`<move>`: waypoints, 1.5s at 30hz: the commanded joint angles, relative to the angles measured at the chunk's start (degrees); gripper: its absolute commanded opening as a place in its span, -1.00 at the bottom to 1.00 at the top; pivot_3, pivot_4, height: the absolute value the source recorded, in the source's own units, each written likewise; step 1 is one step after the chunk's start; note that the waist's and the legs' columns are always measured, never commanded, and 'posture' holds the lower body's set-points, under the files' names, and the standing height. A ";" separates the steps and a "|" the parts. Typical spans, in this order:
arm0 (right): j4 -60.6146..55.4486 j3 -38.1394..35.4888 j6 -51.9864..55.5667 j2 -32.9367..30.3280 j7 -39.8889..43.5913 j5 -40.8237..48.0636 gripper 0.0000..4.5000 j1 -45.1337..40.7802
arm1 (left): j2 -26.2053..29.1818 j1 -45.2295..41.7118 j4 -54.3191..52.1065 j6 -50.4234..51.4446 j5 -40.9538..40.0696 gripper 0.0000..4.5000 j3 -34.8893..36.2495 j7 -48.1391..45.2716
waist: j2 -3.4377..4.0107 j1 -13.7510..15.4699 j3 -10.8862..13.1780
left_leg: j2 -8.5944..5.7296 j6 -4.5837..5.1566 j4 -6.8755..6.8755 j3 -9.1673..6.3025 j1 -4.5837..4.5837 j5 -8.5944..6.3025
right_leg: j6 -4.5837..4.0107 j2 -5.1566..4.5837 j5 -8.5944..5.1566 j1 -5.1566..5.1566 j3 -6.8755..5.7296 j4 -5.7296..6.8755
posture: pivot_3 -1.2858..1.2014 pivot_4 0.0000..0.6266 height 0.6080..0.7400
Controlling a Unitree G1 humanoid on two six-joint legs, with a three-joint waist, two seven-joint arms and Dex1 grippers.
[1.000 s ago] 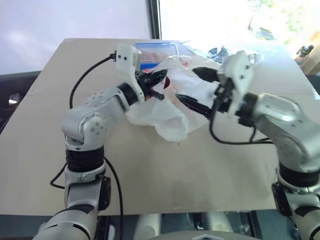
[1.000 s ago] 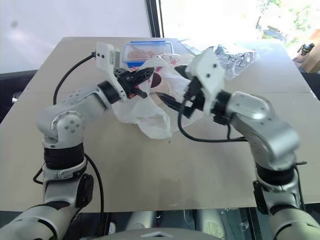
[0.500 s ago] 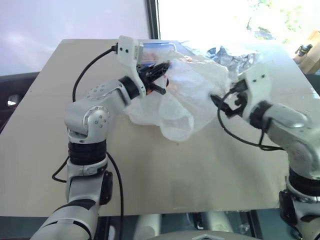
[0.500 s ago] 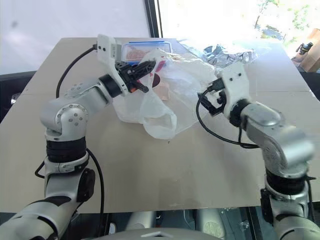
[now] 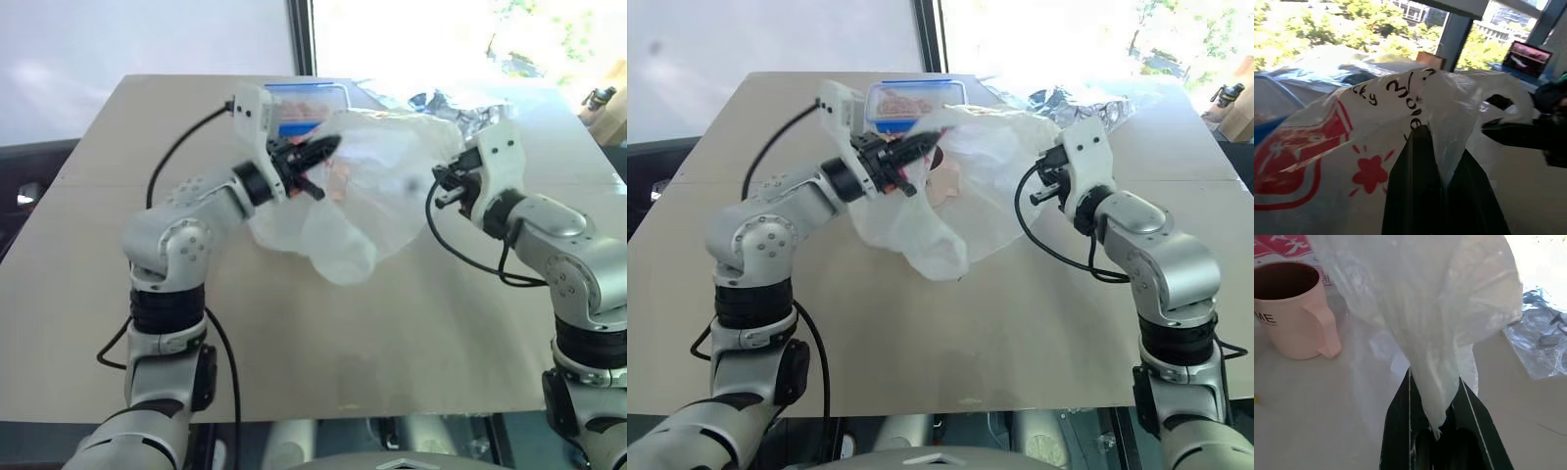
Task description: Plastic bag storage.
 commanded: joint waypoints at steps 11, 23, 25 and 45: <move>2.44 -3.14 -1.91 -2.93 3.45 0.70 -1.00 -2.66 | 32.88 16.88 0.25 28.22 -61.50 0.72 9.34 -9.44 | 0.07 -1.53 0.04 | 0.28 0.01 -0.13 0.12 0.10 -0.01 | -0.01 0.04 -0.01 -0.06 0.13 0.05 | 0.03 -0.52 1.00; 0.10 -2.74 0.71 -2.22 2.86 1.55 -1.00 -3.22 | 24.41 26.19 -14.30 13.50 -41.21 0.72 4.25 -3.73 | 0.20 0.04 -0.01 | 0.29 0.24 -0.12 0.21 0.18 -0.14 | -0.02 0.06 -0.01 -0.11 0.19 0.23 | 0.03 -0.52 1.00; -0.48 -2.55 1.39 -2.18 2.57 1.59 -1.00 -3.27 | 21.68 24.78 -13.08 12.08 -44.49 0.72 1.68 -0.05 | 0.17 0.13 0.00 | 0.28 0.25 -0.08 0.23 0.13 -0.15 | -0.01 0.05 0.00 -0.11 0.21 0.24 | 0.03 -0.52 1.00; -2.75 -0.61 4.11 -1.25 1.39 1.64 -1.00 -4.44 | -21.17 21.49 -12.74 -14.93 -64.06 0.72 1.49 60.18 | 0.15 0.10 -0.02 | 0.26 0.26 0.42 0.17 0.07 -0.15 | -0.01 0.06 0.00 -0.02 0.24 0.44 | 0.03 -0.52 1.00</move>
